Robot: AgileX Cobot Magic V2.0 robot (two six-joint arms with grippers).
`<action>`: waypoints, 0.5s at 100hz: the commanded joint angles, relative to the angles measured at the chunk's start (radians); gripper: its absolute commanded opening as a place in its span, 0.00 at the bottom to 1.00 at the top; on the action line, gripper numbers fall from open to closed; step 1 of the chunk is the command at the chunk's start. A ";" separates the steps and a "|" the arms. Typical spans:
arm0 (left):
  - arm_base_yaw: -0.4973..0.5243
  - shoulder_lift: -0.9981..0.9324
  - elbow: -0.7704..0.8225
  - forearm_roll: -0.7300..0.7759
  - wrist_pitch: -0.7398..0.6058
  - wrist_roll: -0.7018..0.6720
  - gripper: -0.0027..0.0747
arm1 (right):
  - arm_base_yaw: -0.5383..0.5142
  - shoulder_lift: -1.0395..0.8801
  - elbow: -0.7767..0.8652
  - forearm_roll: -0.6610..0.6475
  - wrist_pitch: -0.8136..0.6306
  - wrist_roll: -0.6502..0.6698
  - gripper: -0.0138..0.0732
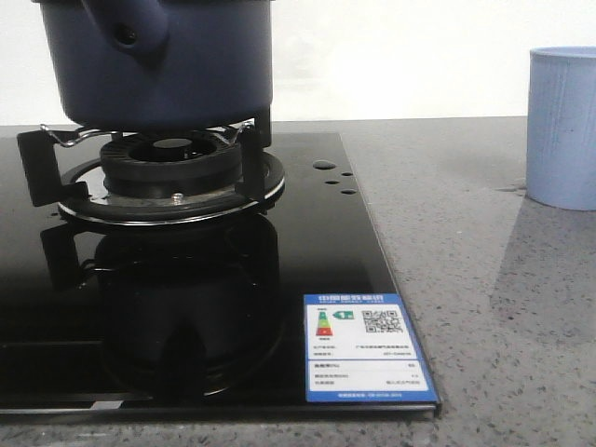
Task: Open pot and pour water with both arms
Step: 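Lower the glass lid onto the saucepan with the left gripper and release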
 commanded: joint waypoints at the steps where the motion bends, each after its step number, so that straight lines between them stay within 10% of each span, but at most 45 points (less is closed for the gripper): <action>1: 0.000 -0.021 -0.021 -0.029 0.033 -0.011 0.01 | -0.005 -0.010 -0.022 0.002 -0.067 -0.002 0.08; 50: 0.000 -0.028 -0.021 0.014 -0.050 0.126 0.01 | -0.005 -0.010 -0.022 0.002 -0.067 -0.002 0.08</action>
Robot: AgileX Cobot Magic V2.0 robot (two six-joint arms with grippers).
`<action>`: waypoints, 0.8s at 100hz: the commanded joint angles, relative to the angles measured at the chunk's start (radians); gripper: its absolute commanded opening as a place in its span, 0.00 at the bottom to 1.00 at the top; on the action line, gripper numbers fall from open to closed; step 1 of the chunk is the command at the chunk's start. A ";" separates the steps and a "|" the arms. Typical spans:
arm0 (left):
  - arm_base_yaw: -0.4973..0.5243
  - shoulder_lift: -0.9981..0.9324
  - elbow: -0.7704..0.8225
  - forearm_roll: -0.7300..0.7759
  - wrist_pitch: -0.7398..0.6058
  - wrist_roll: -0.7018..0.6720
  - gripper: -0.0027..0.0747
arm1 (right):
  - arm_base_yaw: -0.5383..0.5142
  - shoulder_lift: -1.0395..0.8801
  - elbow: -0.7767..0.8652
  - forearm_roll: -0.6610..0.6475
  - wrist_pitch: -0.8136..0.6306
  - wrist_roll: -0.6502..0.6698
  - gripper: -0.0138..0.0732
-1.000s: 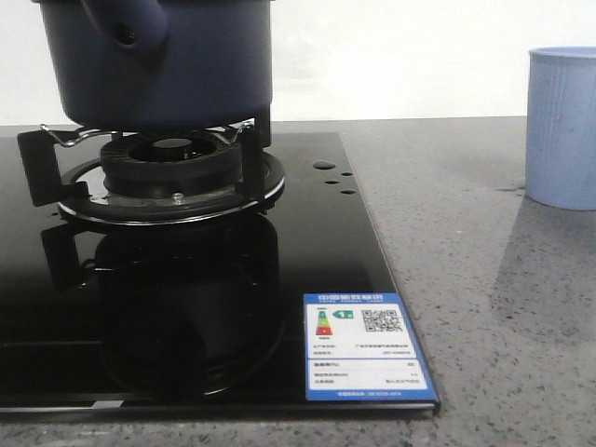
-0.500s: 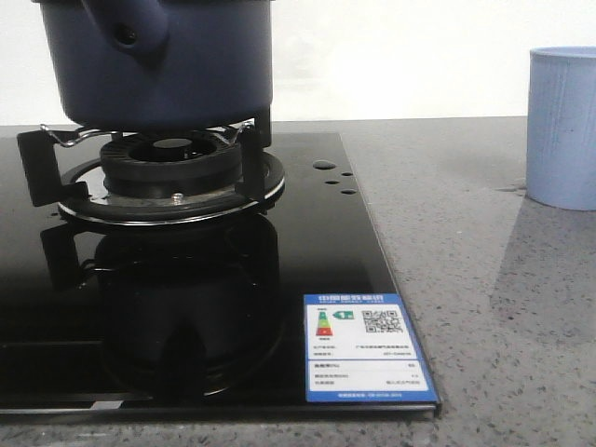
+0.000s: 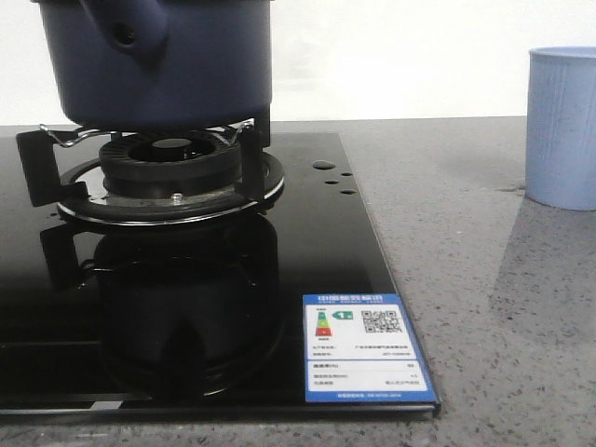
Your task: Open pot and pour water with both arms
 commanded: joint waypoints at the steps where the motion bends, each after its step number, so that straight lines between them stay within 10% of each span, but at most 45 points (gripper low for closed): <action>1: 0.000 -0.001 -0.026 0.004 -0.062 0.081 0.01 | -0.005 -0.010 -0.022 -0.002 -0.070 -0.002 0.08; 16: 0.000 -0.001 -0.026 0.131 -0.107 0.086 0.01 | -0.005 -0.010 -0.022 -0.002 -0.070 -0.002 0.08; 41: 0.005 -0.001 -0.023 1.082 0.045 0.074 0.01 | -0.005 -0.010 -0.022 -0.002 -0.070 -0.002 0.08; 54: 0.045 -0.001 0.000 1.050 0.044 0.095 0.01 | -0.005 -0.010 -0.022 -0.002 -0.069 -0.002 0.08; 69: 0.102 -0.001 0.040 0.807 -0.303 0.087 0.01 | -0.005 -0.010 -0.022 -0.002 -0.069 -0.002 0.08; 80: 0.179 -0.004 0.054 1.022 -0.372 -0.327 0.01 | -0.005 -0.010 -0.022 -0.002 -0.067 -0.002 0.08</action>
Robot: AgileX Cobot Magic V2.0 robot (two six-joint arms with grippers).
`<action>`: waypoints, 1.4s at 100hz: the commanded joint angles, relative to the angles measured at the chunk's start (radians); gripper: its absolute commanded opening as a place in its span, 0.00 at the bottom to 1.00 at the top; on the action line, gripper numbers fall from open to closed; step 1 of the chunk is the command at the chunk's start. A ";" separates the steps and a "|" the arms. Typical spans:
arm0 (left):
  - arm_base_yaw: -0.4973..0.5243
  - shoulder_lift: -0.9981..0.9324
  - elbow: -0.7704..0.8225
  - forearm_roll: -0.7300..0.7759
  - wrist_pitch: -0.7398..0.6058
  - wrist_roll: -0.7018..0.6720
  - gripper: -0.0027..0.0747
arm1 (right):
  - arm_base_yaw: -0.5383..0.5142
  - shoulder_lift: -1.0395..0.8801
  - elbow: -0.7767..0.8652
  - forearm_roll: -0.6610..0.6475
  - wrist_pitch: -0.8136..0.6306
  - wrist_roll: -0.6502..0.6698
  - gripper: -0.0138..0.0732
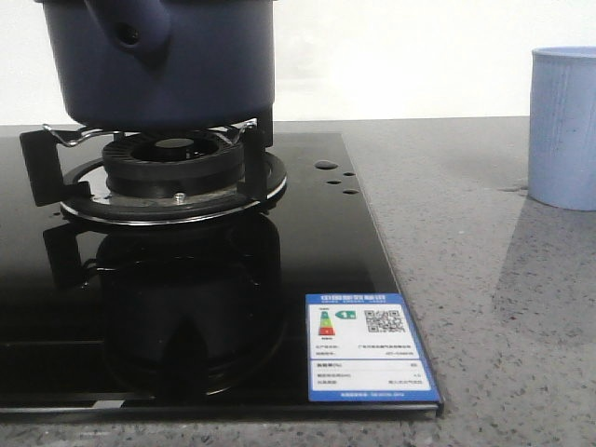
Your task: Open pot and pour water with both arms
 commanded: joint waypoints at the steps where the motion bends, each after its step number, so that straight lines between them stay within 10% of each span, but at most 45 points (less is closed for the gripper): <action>1: 0.058 -0.004 -0.015 0.151 -0.140 -0.390 0.01 | -0.005 -0.010 -0.022 -0.002 -0.070 -0.002 0.08; 13: 0.166 -0.004 0.036 0.549 -0.066 -1.158 0.01 | -0.005 -0.010 -0.022 -0.002 -0.067 -0.002 0.08; 22: 0.232 -0.004 0.105 0.672 -0.015 -1.442 0.01 | -0.005 -0.010 -0.022 -0.002 -0.067 -0.002 0.08; 70: 0.264 -0.024 0.203 0.758 0.374 -1.454 0.01 | -0.005 -0.010 -0.022 -0.002 -0.066 -0.002 0.08; 140: 0.265 -0.024 0.203 0.745 0.374 -1.454 0.01 | -0.005 -0.010 -0.018 -0.002 -0.066 -0.002 0.08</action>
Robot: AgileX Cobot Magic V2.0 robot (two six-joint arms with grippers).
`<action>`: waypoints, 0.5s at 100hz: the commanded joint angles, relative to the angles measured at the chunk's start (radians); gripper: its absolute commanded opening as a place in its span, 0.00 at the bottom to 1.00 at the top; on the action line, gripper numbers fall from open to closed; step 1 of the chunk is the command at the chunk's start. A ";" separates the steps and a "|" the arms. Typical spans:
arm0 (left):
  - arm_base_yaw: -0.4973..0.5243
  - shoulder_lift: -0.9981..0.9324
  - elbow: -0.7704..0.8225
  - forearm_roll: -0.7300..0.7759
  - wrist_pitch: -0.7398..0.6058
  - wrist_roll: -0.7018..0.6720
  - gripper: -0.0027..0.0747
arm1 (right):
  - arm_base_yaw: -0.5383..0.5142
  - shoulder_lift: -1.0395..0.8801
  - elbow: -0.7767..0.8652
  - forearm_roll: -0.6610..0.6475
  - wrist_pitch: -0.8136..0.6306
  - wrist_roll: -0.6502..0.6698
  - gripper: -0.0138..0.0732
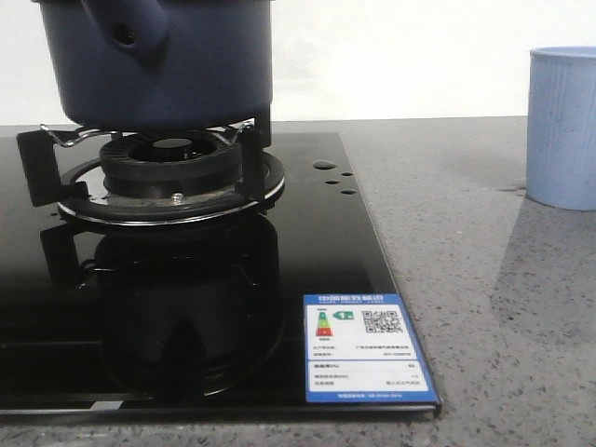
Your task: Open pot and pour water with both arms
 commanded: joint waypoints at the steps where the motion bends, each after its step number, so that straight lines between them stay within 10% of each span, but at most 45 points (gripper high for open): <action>1: 0.000 -0.024 0.033 -0.014 -0.025 -0.010 0.01 | -0.005 -0.010 -0.018 -0.002 -0.068 -0.002 0.08; 50: 0.000 -0.024 0.033 -0.014 -0.025 -0.010 0.01 | -0.041 -0.010 0.473 0.115 -0.215 -0.016 0.08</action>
